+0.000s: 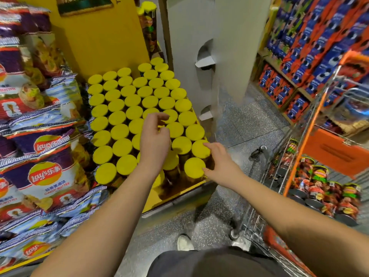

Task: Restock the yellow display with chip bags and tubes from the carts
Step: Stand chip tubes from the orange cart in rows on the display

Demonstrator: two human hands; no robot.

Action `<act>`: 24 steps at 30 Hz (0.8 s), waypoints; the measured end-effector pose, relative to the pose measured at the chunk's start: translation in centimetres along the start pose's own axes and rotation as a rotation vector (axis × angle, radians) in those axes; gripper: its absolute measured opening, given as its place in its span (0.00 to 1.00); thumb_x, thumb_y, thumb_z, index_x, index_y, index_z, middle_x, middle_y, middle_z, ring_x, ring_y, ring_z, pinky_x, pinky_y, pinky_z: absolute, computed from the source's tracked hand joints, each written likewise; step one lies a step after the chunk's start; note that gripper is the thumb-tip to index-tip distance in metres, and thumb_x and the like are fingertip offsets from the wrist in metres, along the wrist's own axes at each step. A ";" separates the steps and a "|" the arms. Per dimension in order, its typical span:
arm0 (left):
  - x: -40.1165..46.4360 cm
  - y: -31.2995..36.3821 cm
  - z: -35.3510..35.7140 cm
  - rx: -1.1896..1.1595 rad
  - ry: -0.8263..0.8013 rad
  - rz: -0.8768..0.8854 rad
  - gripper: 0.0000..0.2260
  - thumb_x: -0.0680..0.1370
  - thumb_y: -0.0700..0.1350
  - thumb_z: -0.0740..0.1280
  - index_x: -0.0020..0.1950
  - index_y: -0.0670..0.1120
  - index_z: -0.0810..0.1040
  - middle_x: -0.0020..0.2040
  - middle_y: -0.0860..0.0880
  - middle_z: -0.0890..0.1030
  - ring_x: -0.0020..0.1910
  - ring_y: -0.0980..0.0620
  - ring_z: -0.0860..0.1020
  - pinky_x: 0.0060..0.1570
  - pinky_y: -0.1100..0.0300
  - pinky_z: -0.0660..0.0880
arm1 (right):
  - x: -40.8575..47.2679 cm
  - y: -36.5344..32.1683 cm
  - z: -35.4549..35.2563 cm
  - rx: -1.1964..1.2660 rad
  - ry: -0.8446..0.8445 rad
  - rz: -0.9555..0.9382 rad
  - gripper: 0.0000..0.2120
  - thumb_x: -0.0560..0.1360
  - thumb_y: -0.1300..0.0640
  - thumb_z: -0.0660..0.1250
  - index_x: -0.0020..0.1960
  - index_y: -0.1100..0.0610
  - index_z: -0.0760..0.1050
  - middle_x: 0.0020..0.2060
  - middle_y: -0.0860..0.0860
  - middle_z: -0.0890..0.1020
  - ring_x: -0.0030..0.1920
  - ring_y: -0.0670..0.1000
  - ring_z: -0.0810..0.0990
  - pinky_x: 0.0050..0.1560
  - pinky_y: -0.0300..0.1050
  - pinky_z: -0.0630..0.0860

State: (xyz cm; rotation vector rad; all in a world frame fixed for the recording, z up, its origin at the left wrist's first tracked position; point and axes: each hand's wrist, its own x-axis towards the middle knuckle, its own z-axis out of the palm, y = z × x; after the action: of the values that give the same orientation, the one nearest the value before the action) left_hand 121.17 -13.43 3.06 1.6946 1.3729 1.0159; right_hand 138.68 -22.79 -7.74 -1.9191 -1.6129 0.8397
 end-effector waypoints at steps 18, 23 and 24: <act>-11.9 11.4 43.9 0.237 -1.061 0.044 0.09 0.80 0.41 0.60 0.55 0.41 0.77 0.52 0.39 0.81 0.50 0.44 0.78 0.40 0.59 0.66 | -15.0 31.5 -17.1 0.205 0.457 0.830 0.07 0.78 0.59 0.62 0.53 0.58 0.77 0.36 0.49 0.76 0.40 0.53 0.75 0.41 0.45 0.69; -15.1 4.9 53.7 0.499 -1.094 -0.114 0.12 0.77 0.48 0.62 0.54 0.43 0.78 0.52 0.40 0.82 0.52 0.39 0.80 0.48 0.53 0.77 | -19.5 41.1 -16.5 0.224 0.374 1.128 0.10 0.78 0.50 0.64 0.49 0.57 0.74 0.39 0.54 0.77 0.38 0.54 0.77 0.36 0.44 0.71; -15.3 3.4 55.5 0.547 -1.086 -0.115 0.13 0.76 0.49 0.65 0.55 0.44 0.78 0.52 0.40 0.82 0.52 0.39 0.80 0.48 0.53 0.77 | -20.1 43.2 -16.3 0.212 0.368 1.165 0.13 0.76 0.47 0.65 0.49 0.57 0.74 0.41 0.54 0.78 0.40 0.54 0.78 0.39 0.45 0.74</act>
State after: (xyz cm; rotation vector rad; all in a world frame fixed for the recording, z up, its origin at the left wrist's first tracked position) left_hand 170.70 -32.00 -19.93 2.0136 0.9773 -0.4229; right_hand 177.67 -50.05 -24.38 -2.5772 -0.0670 0.8996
